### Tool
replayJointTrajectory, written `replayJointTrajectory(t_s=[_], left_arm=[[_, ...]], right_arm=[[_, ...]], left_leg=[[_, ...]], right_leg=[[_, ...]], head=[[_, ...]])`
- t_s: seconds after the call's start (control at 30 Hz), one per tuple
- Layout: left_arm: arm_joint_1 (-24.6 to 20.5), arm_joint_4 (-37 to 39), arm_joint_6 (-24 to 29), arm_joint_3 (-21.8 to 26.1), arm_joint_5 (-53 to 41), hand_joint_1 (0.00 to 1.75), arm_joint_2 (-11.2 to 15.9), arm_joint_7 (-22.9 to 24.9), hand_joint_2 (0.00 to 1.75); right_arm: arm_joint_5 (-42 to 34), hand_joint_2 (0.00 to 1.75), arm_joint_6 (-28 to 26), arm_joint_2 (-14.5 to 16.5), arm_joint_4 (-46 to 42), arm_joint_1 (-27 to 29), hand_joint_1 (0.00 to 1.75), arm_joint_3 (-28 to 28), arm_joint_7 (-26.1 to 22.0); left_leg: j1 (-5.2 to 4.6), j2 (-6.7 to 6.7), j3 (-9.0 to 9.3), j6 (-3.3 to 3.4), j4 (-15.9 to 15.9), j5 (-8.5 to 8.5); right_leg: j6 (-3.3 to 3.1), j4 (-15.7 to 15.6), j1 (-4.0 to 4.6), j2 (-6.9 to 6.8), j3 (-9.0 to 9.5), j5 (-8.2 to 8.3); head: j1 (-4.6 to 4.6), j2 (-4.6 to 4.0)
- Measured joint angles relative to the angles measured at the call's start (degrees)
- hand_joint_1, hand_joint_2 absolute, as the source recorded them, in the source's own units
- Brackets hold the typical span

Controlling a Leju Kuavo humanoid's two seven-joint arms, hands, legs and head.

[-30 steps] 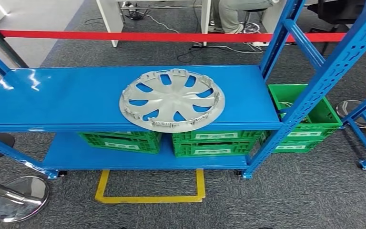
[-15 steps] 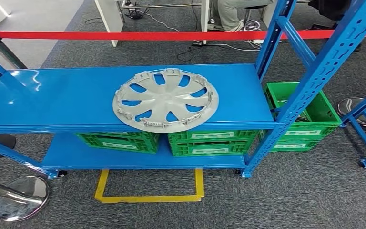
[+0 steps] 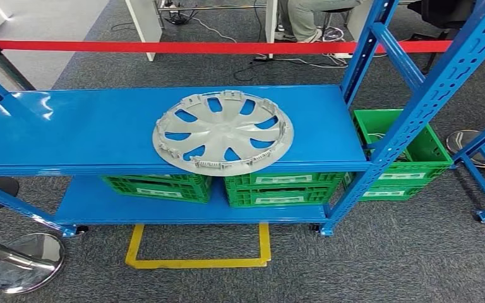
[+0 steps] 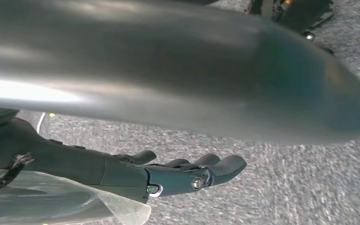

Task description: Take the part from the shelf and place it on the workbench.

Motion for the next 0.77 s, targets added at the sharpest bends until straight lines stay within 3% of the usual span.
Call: replayJointTrajectory(t_s=[0.37, 0.77], left_arm=[[0.65, 1.83, -6.62, 3.29, 9.53, 0.0, 1.43, -1.7, 0.0], [0.67, 2.43, -7.18, 4.09, 10.4, 0.0, 1.74, -1.94, 0.0]], right_arm=[[-14.18, 0.0, 2.16, -2.4, -1.61, 2.49, 0.0, 11.89, 3.28], [-15.49, 0.0, 2.3, -3.07, -2.13, 3.09, 0.0, 15.01, 3.66]], left_leg=[[-0.04, 0.0, 0.03, 0.09, 0.0, -0.06], [-0.04, 0.01, 0.03, 0.09, 0.0, -0.08]], right_leg=[[0.03, -0.02, 0.0, 0.0, 0.05, -0.03], [0.03, -0.02, 0.0, 0.0, 0.09, -0.03]], head=[[-0.01, 0.0], [0.0, 0.0]])
